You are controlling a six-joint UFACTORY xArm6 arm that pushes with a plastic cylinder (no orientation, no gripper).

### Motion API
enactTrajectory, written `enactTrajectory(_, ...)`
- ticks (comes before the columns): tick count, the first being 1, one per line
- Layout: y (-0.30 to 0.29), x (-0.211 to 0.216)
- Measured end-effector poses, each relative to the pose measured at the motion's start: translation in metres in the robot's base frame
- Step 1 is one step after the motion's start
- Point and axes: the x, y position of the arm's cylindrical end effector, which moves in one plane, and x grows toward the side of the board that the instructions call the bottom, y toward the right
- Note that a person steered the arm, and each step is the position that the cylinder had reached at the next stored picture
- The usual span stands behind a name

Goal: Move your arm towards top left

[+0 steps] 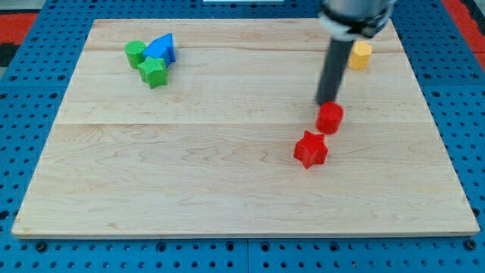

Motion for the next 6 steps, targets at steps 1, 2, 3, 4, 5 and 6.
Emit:
enactTrajectory(1,-0.009,0.015)
enactTrajectory(2,-0.009,0.011)
enactTrajectory(3,-0.04,-0.04)
enactTrajectory(4,-0.131,-0.043)
enactTrajectory(5,-0.214,-0.037)
enactTrajectory(6,-0.272,-0.031)
